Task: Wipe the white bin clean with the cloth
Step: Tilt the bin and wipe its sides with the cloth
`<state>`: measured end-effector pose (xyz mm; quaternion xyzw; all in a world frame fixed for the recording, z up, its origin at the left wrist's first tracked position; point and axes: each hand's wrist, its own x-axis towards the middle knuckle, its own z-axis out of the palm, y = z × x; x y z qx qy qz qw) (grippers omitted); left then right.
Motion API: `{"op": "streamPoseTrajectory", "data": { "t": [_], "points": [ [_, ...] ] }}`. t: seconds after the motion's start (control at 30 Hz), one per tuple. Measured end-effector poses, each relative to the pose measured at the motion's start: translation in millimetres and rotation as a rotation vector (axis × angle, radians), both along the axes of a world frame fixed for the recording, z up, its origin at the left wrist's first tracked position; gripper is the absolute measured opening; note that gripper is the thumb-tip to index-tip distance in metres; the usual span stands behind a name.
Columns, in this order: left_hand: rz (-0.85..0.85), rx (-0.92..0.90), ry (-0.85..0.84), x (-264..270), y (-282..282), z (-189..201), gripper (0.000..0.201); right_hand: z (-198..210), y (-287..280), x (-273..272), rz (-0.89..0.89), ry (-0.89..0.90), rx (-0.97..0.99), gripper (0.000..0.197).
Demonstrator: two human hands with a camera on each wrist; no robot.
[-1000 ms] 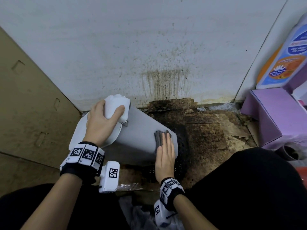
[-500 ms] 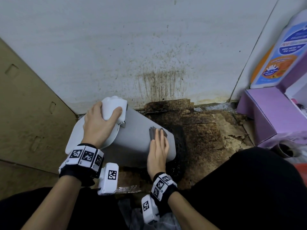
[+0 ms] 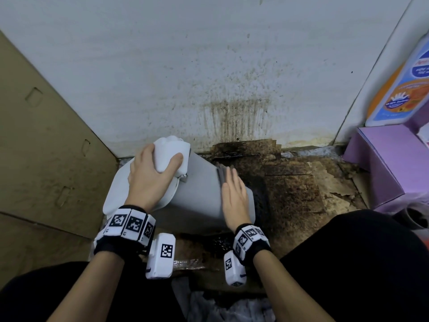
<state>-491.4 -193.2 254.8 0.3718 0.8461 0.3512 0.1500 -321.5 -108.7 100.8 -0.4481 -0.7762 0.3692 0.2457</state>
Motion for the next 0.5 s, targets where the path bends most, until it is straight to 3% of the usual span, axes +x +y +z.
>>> {"op": "streamPoseTrajectory", "data": {
  "t": [0.1, 0.23, 0.5],
  "points": [
    [-0.003, 0.003, -0.004, 0.4, -0.1, 0.8, 0.109, -42.1, 14.3, 17.4, -0.099, -0.124, -0.097, 0.069],
    [-0.002, 0.006, 0.011, 0.4, -0.7, 0.6, 0.108, -73.6, 23.0, 25.9, -0.205, -0.156, -0.284, 0.059],
    [-0.002, 0.013, 0.012, -0.8, -1.4, 0.5, 0.108, -0.8, 5.2, 0.4, -0.163, -0.014, -0.194, 0.057]
  ]
}}
